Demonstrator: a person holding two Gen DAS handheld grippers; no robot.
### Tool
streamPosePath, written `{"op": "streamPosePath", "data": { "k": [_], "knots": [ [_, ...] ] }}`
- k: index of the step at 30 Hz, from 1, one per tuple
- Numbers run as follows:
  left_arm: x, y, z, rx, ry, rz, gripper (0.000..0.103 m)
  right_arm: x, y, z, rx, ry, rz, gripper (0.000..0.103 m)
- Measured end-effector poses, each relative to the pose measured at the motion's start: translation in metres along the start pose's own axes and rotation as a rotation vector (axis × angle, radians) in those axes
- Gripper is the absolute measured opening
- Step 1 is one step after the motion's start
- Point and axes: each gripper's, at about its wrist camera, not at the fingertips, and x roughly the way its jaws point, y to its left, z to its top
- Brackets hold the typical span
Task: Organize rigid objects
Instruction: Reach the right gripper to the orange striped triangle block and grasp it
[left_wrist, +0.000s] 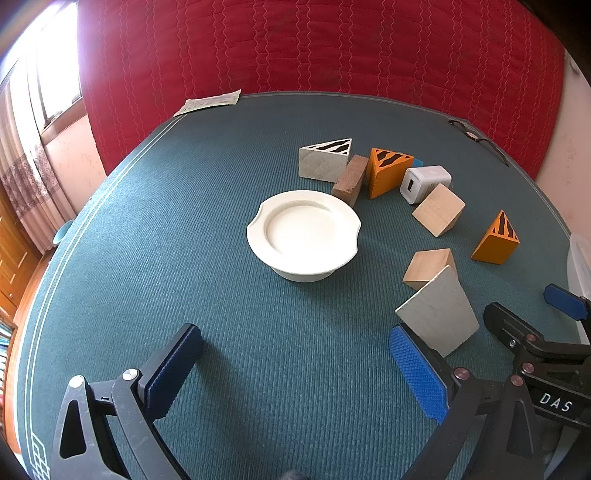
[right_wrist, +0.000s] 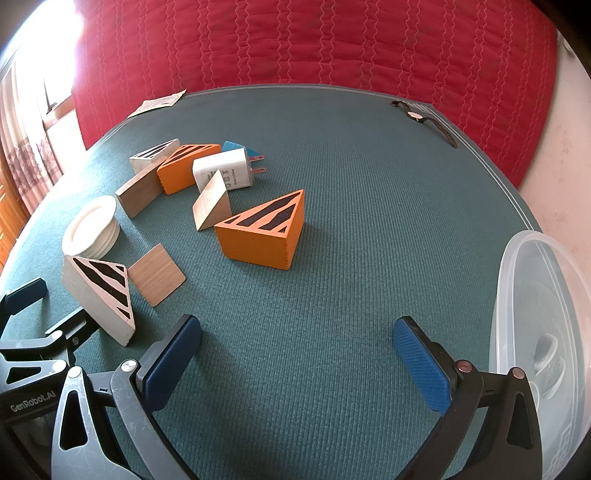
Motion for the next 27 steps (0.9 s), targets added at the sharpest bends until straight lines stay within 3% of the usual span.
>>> {"op": "streamPosePath", "data": {
  "k": [16, 20, 27],
  "knots": [
    [-0.007, 0.006, -0.006, 0.046, 0.0, -0.062, 0.103, -0.007, -0.004, -0.003, -0.125, 0.034, 0.092, 0.103],
    [-0.011, 0.017, -0.006, -0.023, -0.025, -0.111, 0.103, -0.009, -0.002, -0.003, -0.125, 0.033, 0.092, 0.103],
    [-0.012, 0.021, -0.006, -0.062, -0.034, -0.102, 0.103, -0.009, 0.002, 0.005, -0.115, 0.011, 0.142, 0.103]
  ]
}}
